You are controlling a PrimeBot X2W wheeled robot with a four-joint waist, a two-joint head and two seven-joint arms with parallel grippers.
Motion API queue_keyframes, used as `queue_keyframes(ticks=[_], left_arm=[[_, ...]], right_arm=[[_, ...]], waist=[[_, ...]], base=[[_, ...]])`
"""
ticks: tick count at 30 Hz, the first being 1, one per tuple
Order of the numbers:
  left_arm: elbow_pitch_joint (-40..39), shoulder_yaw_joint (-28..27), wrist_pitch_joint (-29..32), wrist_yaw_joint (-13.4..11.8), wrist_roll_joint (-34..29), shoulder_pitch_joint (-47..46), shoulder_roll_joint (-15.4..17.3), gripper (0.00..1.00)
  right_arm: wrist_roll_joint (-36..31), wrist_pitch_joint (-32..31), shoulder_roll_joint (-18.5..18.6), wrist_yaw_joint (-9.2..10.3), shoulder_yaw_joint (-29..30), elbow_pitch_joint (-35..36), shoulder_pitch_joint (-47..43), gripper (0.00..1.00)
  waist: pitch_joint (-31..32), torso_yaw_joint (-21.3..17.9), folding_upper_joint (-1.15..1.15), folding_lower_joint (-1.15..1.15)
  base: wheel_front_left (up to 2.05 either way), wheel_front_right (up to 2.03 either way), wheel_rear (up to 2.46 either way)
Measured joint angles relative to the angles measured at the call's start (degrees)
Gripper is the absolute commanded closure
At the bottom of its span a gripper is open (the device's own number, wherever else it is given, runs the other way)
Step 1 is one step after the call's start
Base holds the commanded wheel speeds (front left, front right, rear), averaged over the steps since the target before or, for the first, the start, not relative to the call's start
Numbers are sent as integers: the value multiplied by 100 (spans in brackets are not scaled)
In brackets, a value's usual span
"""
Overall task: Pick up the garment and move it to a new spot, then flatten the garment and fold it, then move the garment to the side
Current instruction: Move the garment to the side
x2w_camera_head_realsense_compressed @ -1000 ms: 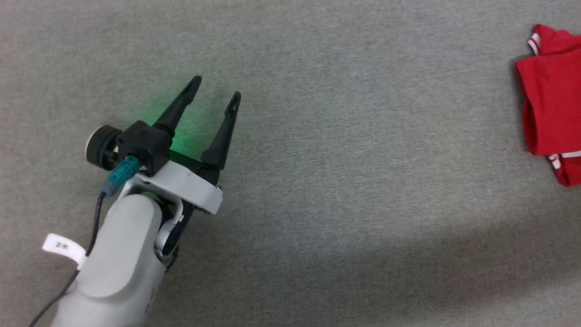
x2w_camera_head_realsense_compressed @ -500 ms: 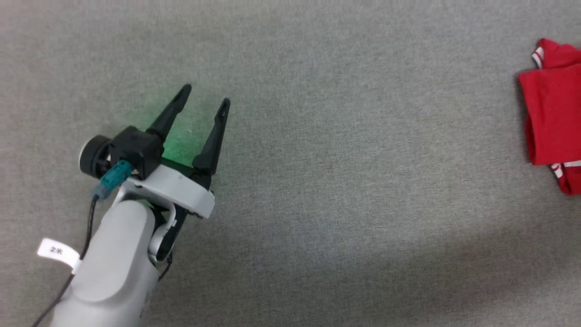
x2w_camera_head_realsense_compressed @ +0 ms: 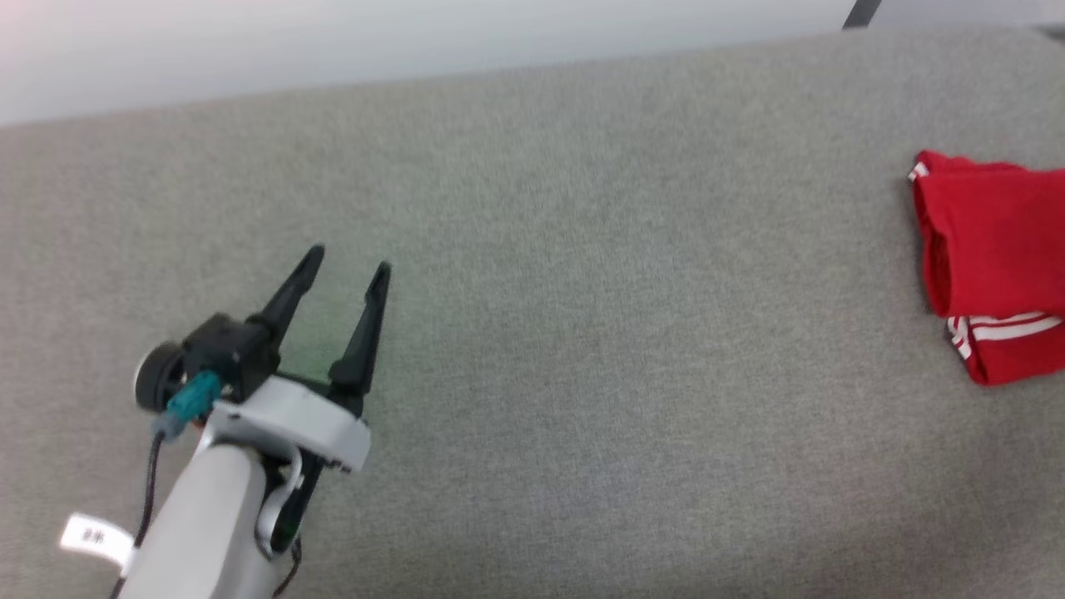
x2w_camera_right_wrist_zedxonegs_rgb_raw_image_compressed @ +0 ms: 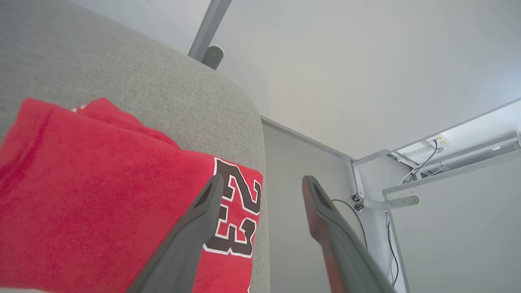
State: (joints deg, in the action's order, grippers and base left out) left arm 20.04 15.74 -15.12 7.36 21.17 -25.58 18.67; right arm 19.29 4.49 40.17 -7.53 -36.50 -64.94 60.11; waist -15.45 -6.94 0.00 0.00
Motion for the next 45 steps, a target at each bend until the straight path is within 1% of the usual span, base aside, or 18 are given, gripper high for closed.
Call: queue_keyframes(ticks=[5,10,15,18,22,28,32,38,41,45], left_arm=[[-58,-264,0,-32,3,511,-3,0],[-112,-483,0,-65,34,995,-7,0],[-143,-560,0,-62,166,1414,-30,0],[-160,-638,0,-55,279,1597,-13,0],[-174,-742,0,-55,394,1834,-8,0],[-293,-1006,0,-90,457,2200,-10,0],[-326,-1224,0,-130,465,2439,-11,0],[-354,-1413,0,-129,410,2628,-24,0],[-391,-1468,-1,-123,313,2714,-25,0],[-477,-1511,0,-78,234,2812,-27,0]], right_arm=[[-7,393,-221,0,1,-25,-209,0],[9,793,-576,0,148,-68,-563,0],[52,1004,-862,0,460,13,-992,0],[43,1040,-1056,0,764,243,-1273,0],[-82,1048,-1245,0,1402,945,-1819,0],[-568,1047,-1675,1,2347,1920,-2959,0],[-904,1047,-1991,0,2851,2548,-3588,0],[-1371,1048,-2394,0,3446,3465,-4398,0],[-1480,1047,-2614,0,3706,3890,-4777,0],[-1647,1048,-2802,1,4016,4398,-5291,0]], waist=[[423,43,0,0],[853,104,0,0],[1254,199,0,0],[1450,275,0,0],[1646,395,0,0],[1860,569,0,0],[1971,656,0,0],[2069,758,0,0],[2104,797,0,0],[2139,862,0,0]], base=[[0,0,0],[0,0,0],[0,0,0],[0,0,0],[0,0,0],[0,0,0],[0,0,0],[0,0,0],[0,0,0],[0,0,0]])
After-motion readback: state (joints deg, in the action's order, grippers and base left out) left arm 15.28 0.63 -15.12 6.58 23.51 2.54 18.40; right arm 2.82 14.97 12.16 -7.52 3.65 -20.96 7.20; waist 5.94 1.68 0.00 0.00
